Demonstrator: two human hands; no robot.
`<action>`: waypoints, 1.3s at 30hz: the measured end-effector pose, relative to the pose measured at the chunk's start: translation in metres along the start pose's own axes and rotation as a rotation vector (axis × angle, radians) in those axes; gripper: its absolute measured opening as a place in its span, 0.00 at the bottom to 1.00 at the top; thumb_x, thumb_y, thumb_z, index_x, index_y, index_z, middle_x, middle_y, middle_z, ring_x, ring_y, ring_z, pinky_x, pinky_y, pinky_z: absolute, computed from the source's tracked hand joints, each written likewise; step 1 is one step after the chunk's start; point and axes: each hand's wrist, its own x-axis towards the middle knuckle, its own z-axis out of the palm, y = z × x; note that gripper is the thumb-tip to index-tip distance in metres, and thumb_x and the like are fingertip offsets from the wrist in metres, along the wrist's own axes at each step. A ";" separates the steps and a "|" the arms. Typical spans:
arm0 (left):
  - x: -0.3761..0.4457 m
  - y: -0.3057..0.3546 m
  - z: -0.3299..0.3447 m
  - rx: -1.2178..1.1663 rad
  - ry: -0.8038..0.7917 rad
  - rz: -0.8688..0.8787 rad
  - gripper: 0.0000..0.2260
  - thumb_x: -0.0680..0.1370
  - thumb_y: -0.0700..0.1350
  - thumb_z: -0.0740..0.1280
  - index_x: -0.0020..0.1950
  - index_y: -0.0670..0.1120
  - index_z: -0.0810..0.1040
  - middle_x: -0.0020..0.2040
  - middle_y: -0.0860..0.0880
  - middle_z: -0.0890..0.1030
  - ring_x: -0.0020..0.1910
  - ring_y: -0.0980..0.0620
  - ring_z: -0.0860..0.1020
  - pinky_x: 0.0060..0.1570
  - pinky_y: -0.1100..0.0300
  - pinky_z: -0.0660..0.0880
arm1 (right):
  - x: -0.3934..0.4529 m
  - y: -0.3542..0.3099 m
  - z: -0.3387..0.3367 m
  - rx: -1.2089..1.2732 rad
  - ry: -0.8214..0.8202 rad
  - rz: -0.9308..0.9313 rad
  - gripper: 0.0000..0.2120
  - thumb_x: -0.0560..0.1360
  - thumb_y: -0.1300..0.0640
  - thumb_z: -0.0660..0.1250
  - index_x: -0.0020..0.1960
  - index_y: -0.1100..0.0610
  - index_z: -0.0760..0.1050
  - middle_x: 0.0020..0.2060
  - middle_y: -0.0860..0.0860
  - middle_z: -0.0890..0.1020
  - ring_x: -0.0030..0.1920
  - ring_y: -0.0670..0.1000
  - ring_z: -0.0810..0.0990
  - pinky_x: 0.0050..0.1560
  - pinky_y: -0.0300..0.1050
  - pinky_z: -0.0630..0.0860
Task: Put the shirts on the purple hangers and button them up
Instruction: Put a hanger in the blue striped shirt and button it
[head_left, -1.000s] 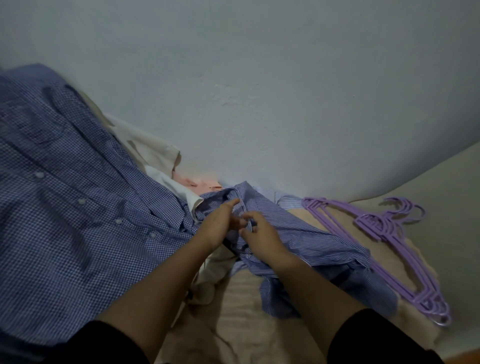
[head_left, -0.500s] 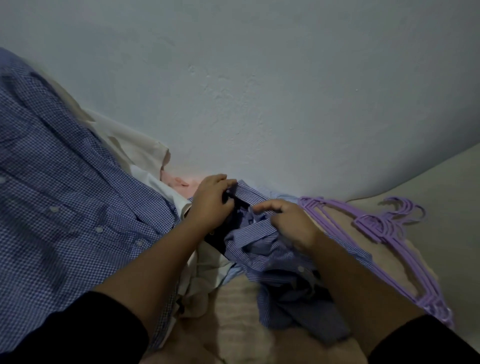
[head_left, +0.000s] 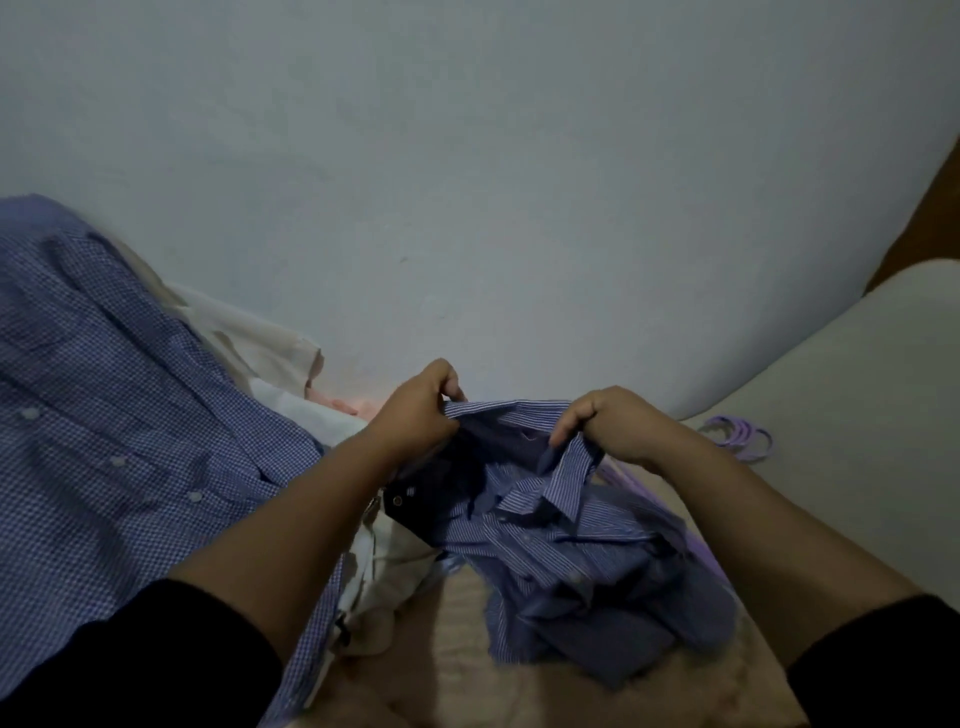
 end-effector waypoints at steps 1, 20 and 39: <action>0.000 0.009 -0.007 0.009 -0.014 0.013 0.19 0.68 0.30 0.68 0.38 0.49 0.62 0.44 0.54 0.79 0.37 0.52 0.75 0.33 0.69 0.68 | -0.004 -0.004 -0.006 0.010 0.004 -0.006 0.27 0.68 0.78 0.51 0.32 0.54 0.80 0.25 0.43 0.80 0.25 0.37 0.75 0.27 0.32 0.71; -0.048 0.280 -0.194 0.269 0.074 0.335 0.14 0.71 0.33 0.72 0.49 0.50 0.83 0.31 0.61 0.79 0.28 0.66 0.74 0.30 0.75 0.69 | -0.153 -0.165 -0.184 0.005 0.131 -0.323 0.19 0.75 0.71 0.56 0.42 0.53 0.81 0.44 0.51 0.81 0.46 0.49 0.73 0.46 0.43 0.67; -0.145 0.306 -0.215 0.572 -0.019 0.292 0.14 0.76 0.39 0.68 0.45 0.59 0.84 0.43 0.61 0.82 0.43 0.61 0.79 0.47 0.69 0.74 | -0.270 -0.162 -0.185 -0.043 -0.031 -0.239 0.09 0.72 0.66 0.69 0.48 0.54 0.83 0.48 0.48 0.85 0.50 0.43 0.81 0.50 0.32 0.76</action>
